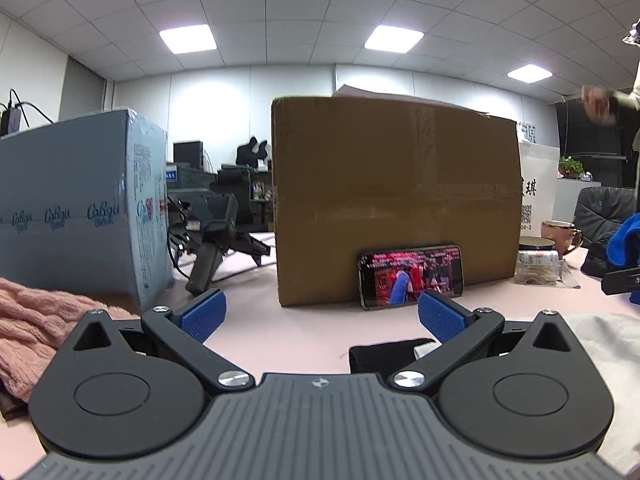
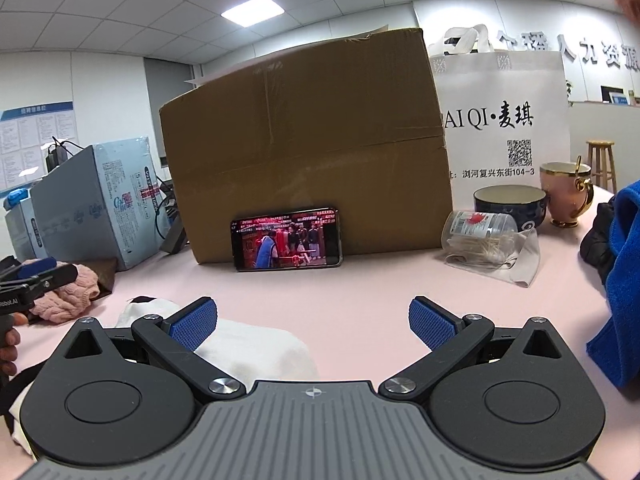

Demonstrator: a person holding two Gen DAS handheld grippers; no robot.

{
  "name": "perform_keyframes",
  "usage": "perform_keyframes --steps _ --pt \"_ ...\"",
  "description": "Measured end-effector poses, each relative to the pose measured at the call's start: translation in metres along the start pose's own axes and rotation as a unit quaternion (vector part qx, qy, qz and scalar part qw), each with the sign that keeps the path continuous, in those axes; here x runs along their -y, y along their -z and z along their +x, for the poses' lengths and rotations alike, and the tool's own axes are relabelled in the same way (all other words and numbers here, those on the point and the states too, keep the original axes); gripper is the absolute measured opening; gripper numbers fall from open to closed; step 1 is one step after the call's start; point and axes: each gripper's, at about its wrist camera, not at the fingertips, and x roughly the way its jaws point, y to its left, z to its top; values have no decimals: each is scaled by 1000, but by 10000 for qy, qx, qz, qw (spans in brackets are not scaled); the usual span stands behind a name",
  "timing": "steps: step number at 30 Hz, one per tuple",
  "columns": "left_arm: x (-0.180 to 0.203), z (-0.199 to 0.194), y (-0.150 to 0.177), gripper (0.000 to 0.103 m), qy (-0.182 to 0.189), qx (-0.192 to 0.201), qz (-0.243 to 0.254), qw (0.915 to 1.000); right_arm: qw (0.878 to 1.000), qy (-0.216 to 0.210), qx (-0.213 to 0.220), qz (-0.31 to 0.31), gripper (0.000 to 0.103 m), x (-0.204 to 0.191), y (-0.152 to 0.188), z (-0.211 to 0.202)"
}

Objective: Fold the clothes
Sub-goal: 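Lower both tools toward the white cloth lying on the black cloth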

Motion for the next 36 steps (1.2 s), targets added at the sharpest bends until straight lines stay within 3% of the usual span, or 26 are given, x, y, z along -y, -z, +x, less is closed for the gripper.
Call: perform_keyframes --steps 10,17,28,36 --pt "0 6 0 103 12 -363 -17 9993 9991 -104 -378 166 103 2 2 7" --pt "-5 13 2 103 375 -785 -296 9958 9966 -327 -634 404 103 5 4 11" --pt "-4 23 9 103 1101 -1479 -703 9803 9886 -692 -999 894 103 9 8 18" --pt "-3 32 17 103 1611 -2022 -1035 9604 9801 -974 -1284 1162 100 7 12 25"
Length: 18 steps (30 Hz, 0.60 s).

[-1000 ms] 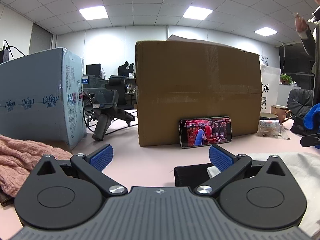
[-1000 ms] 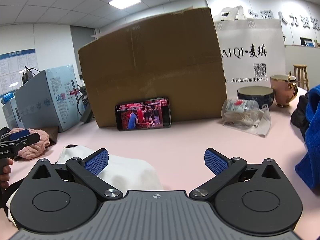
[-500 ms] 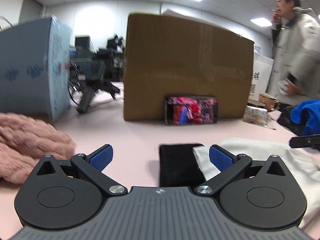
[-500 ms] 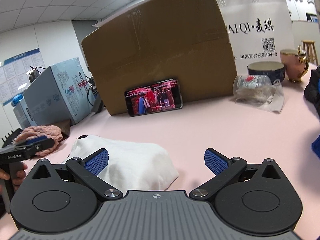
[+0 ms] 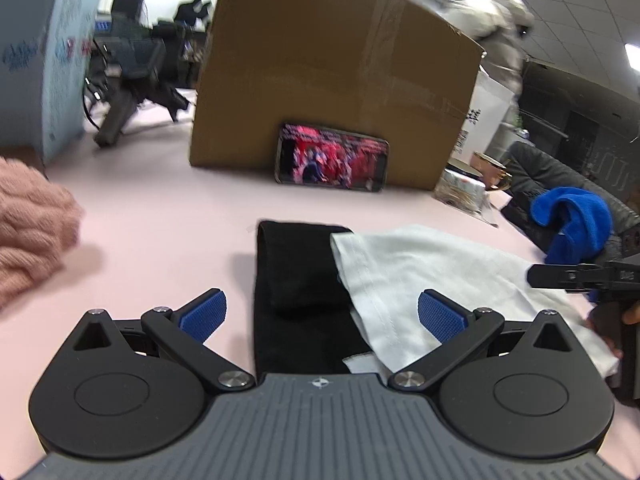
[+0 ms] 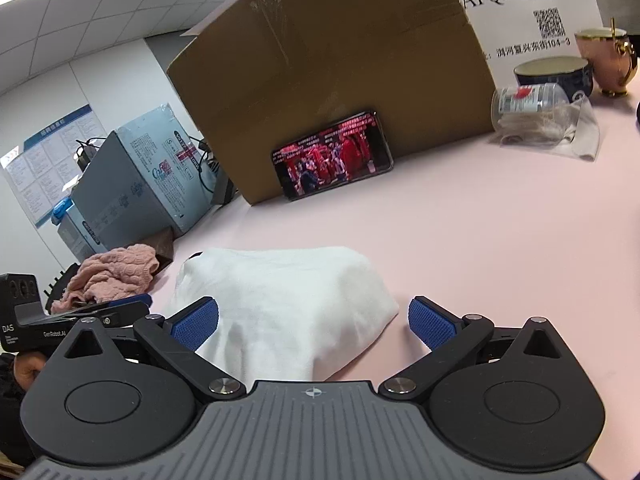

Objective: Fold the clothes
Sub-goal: 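Lower both tools toward the white cloth lying on the black cloth, then close the right tool on the white cloth while the left tool grasps its other part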

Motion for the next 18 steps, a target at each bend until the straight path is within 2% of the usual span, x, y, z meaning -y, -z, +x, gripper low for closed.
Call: perform_keyframes --steps 9,12,16,17,18 --pt "9 6 4 93 403 -315 70 9987 9999 -100 -119 42 88 -2 2 5" --pt "14 10 5 80 524 -371 142 9978 9998 -108 -124 80 84 -2 2 7" --pt "23 14 7 62 578 -411 256 9972 9998 -97 -128 90 68 -3 2 8" --pt "25 15 7 57 592 -421 284 9970 9998 -107 -134 95 62 -3 2 9" --pt "27 16 7 55 566 -424 308 9970 9998 -126 -149 102 58 -4 3 9"
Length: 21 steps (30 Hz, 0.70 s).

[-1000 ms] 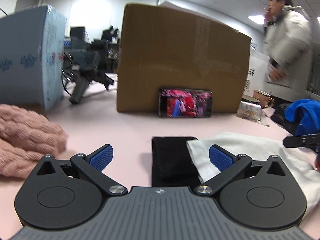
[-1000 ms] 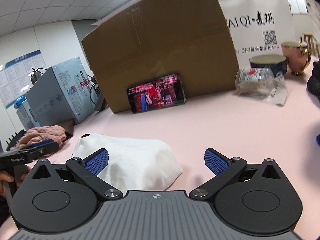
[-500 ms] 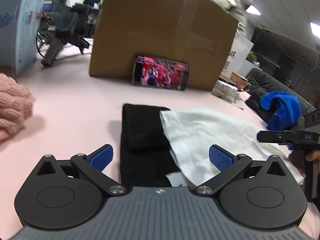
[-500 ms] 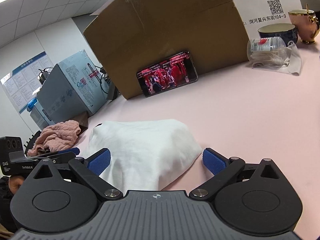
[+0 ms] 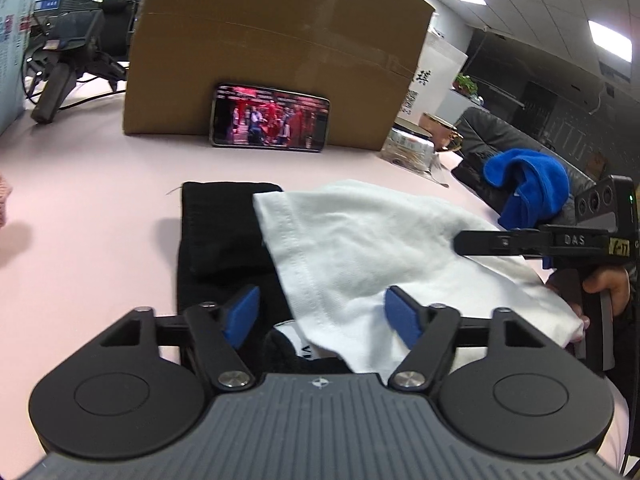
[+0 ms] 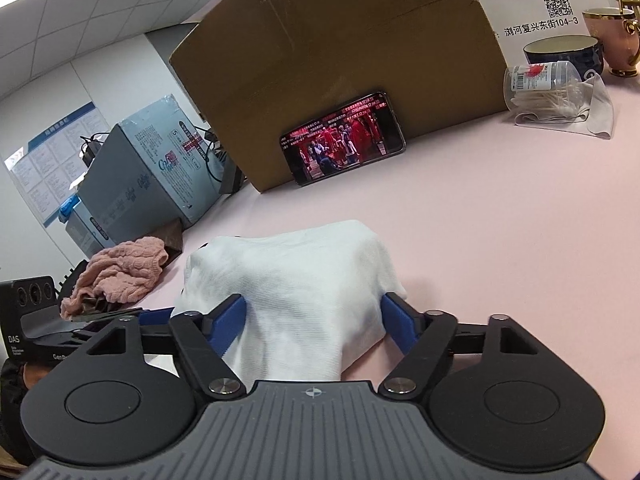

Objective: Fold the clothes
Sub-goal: 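Close the right tool on the white cloth while the left tool grasps its other part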

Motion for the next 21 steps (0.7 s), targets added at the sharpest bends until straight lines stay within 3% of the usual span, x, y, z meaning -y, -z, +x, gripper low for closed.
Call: perform_keyframes --steps 5,9,10,11,12,15,19,21 --pt "5 -2 -1 43 -228 6 131 9997 9997 24 34 -236 31 -13 4 2" --pt "8 -7 -3 45 -444 96 152 9989 9987 125 155 -459 27 -23 6 -1" --pt "8 -12 -2 57 -620 199 154 9978 9988 143 150 -444 27 -22 6 -1" --pt "9 -18 -1 79 -805 327 180 9961 9989 138 145 -416 27 -21 6 -1" --pt "8 -22 -1 86 -934 368 139 9949 9991 132 141 -388 27 -19 5 -1" --pt "1 -34 -2 86 -1277 418 -42 9909 9992 113 138 -347 27 -17 5 -1" --pt "-18 -21 -5 87 -794 -34 -809 9935 9996 78 115 -248 27 -15 5 0" --pt "-14 -12 -10 91 -743 -153 -803 9939 9997 64 119 -197 27 -15 5 0"
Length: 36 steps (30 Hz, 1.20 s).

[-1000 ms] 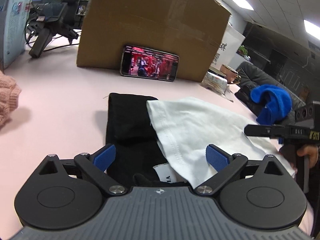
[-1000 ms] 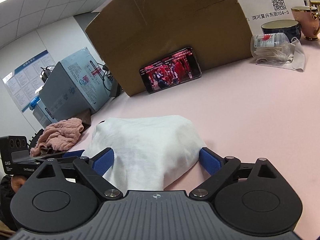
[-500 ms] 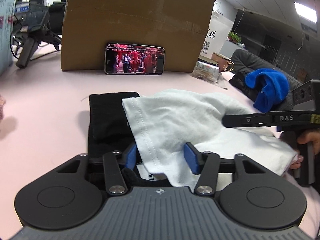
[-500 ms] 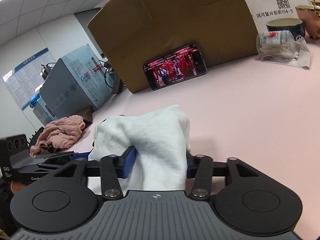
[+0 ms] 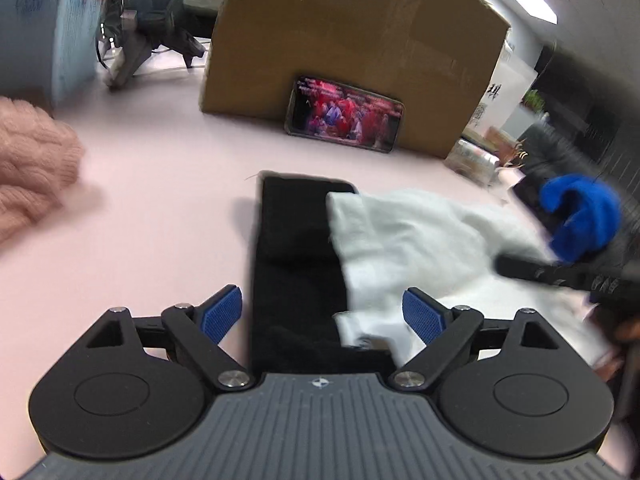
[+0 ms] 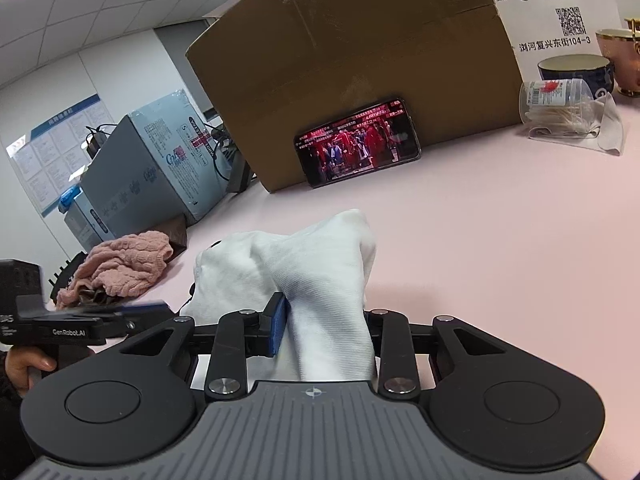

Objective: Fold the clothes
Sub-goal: 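Close the right tool on the white cloth while the left tool grasps its other part, then lift the white cloth with both tools and carry it toward the black sofa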

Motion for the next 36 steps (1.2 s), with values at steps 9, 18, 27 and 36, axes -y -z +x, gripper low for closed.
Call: perform_keyframes --steps 9,18,27,36 --pt "43 22 5 23 236 13 963 9951 9998 108 159 -89 19 -9 3 -4" --pt "62 7 5 16 530 408 1079 9919 9977 -50 634 -249 16 -19 -4 -32" --pt "141 2 -21 15 1284 1063 1450 9753 9860 222 1631 -267 15 -1 -28 -111" --pt "276 38 -53 15 2429 1532 1836 9401 9485 1411 2793 -498 15 39 -57 -239"
